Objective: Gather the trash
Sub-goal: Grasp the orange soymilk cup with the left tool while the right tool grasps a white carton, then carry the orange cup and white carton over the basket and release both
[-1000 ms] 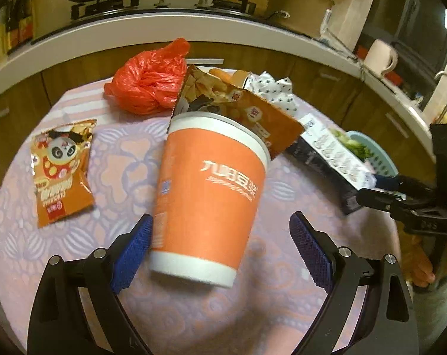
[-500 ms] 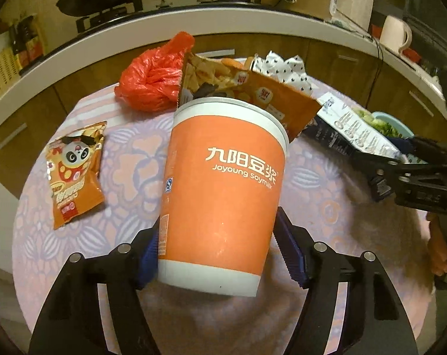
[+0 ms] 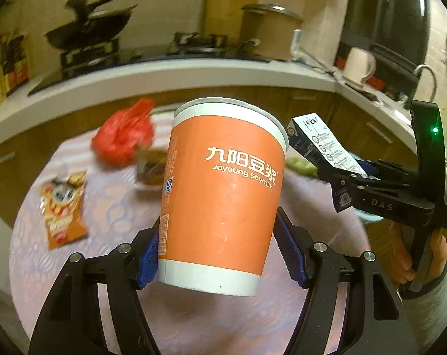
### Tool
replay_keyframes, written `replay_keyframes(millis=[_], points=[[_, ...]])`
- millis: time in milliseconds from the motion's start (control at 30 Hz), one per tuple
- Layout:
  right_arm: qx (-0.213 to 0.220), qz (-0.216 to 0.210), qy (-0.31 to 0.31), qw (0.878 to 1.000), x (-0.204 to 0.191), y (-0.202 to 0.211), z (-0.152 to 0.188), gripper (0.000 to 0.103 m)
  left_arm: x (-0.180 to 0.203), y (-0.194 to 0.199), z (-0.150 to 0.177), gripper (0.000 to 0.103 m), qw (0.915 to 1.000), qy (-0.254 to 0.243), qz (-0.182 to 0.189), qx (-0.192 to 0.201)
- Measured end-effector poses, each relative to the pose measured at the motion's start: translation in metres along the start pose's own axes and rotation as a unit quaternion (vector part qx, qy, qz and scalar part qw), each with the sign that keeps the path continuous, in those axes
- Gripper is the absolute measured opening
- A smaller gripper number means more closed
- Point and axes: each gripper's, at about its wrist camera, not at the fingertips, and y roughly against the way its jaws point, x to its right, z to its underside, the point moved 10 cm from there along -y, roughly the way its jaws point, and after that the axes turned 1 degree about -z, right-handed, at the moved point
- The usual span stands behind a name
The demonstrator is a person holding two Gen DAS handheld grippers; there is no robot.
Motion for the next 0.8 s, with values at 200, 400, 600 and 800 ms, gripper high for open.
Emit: replay_keyframes(millis=[200, 400, 600, 800], points=[[0.027, 0.031, -0.026, 0.999, 0.047, 0.032, -0.008, 0.049, 0.052, -0.015, -0.029, 0.066, 0.9991, -0.025, 0.032, 0.009], [0.037, 0.06, -0.059, 0.996, 0.1, 0.049, -0.005, 0.05, 0.107, -0.042, -0.048, 0.066, 0.9965, -0.045, 0.07, 0.001], [0.036, 0.092, -0.099, 0.99, 0.158, 0.059, 0.01, 0.05, 0.167, -0.076, -0.061, 0.066, 0.9922, -0.07, 0.102, -0.016], [0.019, 0.115, -0.138, 0.984, 0.21, 0.054, 0.033, 0.05, 0.212, -0.114, -0.063, 0.066, 0.9881, -0.084, 0.123, -0.038]])
